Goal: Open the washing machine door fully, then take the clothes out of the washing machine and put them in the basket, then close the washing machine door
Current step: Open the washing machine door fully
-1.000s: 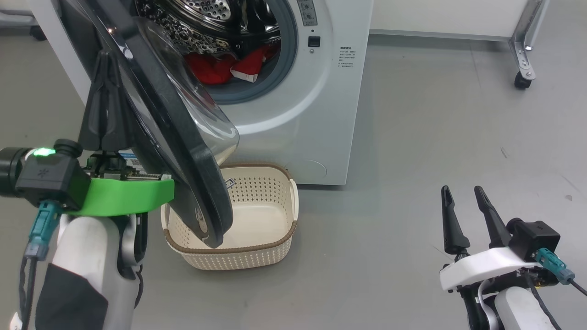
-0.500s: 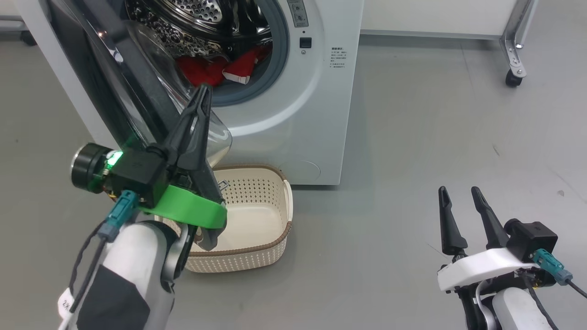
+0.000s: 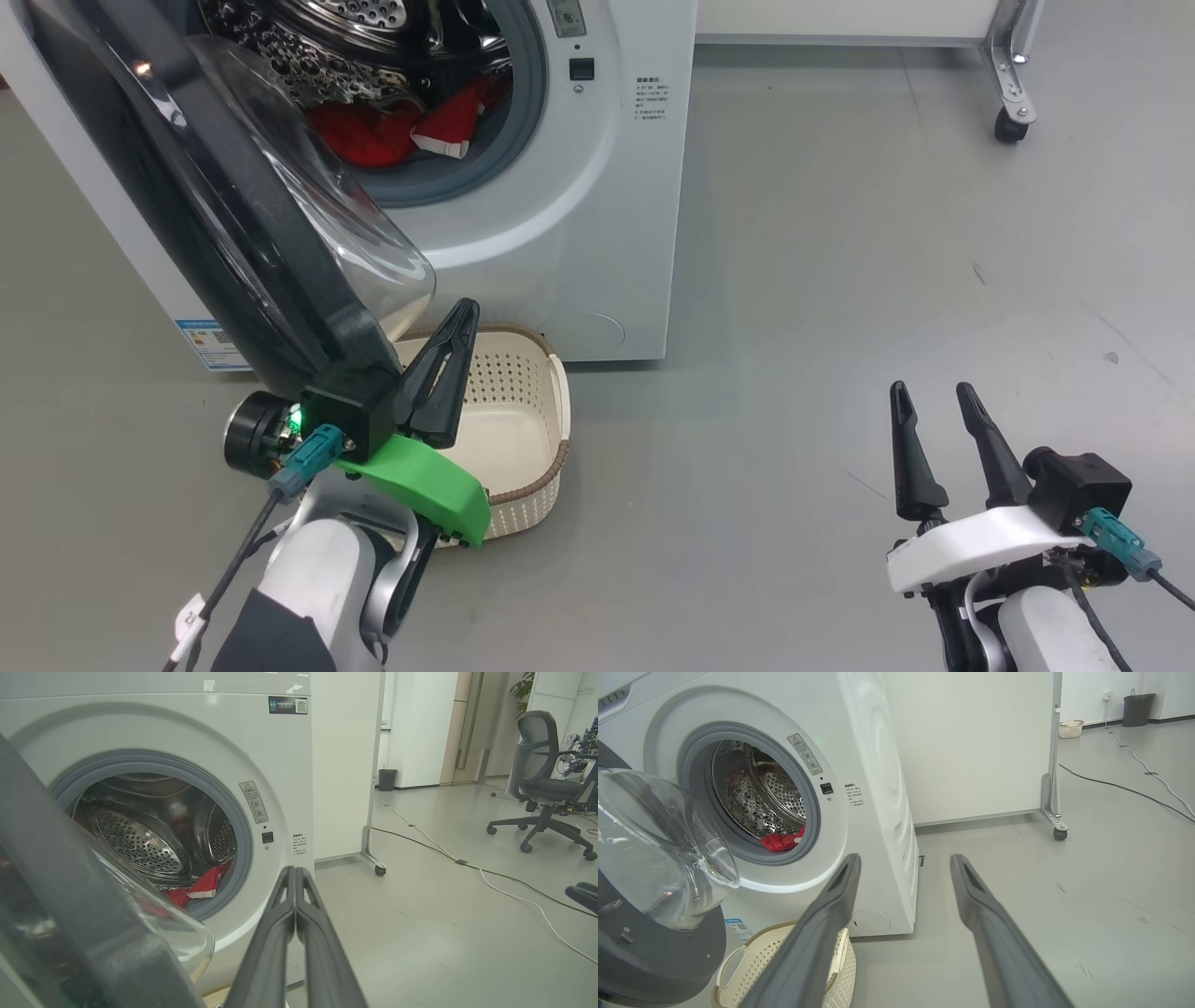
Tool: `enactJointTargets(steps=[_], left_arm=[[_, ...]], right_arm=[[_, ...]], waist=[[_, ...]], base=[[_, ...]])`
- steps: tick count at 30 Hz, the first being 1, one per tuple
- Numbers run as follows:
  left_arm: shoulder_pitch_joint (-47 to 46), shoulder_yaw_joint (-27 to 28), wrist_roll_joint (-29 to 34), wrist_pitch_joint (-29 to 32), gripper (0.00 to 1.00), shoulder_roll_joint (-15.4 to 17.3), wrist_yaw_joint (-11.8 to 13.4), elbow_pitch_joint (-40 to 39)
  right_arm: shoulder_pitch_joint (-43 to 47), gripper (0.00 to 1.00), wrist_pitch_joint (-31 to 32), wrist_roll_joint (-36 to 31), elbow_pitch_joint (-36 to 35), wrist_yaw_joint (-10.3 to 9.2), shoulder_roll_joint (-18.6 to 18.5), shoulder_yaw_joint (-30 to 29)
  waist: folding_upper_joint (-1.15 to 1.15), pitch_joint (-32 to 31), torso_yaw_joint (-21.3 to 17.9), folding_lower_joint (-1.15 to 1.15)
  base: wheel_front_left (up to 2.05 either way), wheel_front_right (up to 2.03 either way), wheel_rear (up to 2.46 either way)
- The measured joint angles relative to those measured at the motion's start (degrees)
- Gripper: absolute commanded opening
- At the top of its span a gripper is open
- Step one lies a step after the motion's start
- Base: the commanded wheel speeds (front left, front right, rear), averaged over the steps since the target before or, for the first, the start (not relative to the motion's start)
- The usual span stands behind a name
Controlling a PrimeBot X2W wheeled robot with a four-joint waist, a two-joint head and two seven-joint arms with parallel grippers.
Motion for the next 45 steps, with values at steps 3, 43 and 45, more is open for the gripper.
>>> enactJointTargets(steps=[3, 43, 45], left_arm=[[0.5, 0.1, -0.6, 0.7, 0.0, -0.1, 0.1, 1.9], [-0.3, 0.2, -3.5, -1.2, 0.0, -0.6, 2.8, 13.1], [-0.3, -0.2, -3.5, -1.6, 0.0, -0.7, 2.8, 13.6]], right_arm=[[0.0, 1.0, 0.0, -0.1, 0.2, 0.12, 0.1, -0.1], [-0.1, 1.0, 0.0, -2.0, 1.2, 1.44, 0.8, -2.8], [0.0, 1.0, 0.0, -2.1, 1.4, 1.44, 0.7, -2.7]], waist=[[0.0, 0.4, -0.6, 0.0], [0.0, 1.8, 1.0, 0.0], [0.0, 1.6, 1.7, 0.0]], base=[[0.0, 0.0, 0.0], [0.0, 0.0, 0.0], [0.0, 0.0, 0.0]])
